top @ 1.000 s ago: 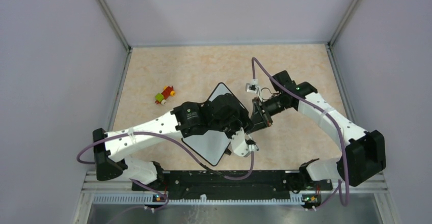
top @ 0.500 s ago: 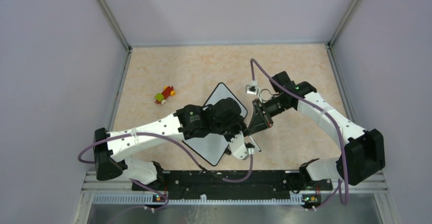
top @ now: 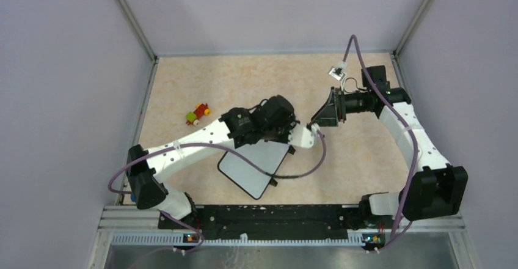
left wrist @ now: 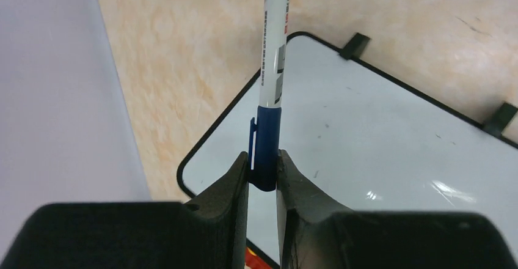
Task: Write a sentence on the whiteboard
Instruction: Pass from the right arm to the left, then pass from the left arm to the right
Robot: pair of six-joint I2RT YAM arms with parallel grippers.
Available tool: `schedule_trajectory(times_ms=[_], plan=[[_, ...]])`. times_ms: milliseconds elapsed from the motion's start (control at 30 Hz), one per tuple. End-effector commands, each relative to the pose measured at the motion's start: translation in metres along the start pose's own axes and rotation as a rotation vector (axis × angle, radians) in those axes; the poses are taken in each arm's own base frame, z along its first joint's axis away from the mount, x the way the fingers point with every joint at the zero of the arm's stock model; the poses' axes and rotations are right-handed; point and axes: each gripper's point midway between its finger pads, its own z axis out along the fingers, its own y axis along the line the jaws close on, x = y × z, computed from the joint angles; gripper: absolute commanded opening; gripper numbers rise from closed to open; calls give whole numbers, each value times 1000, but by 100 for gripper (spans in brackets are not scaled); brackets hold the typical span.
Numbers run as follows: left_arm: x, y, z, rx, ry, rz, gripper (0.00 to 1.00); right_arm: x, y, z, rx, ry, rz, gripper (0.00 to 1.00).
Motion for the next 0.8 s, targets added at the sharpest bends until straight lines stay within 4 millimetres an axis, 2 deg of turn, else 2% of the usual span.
schedule_trajectory(times_ms=[0,133,300,467,767], plan=[[11,54,-16,-119,-40,-402,3,-40,12,-20,32,-178,-43,66],[19,74,-23,-161,-93,-532,3,-54,9,-24,80,-240,-22,67],[9,79,-28,-168,-166,-582,3,-66,-1,-21,73,-292,106,66],[6,84,-36,-198,-214,-604,3,-66,-14,-19,107,-311,210,70],[-3,82,-35,-155,-256,-594,3,-71,9,-15,13,-360,155,69]])
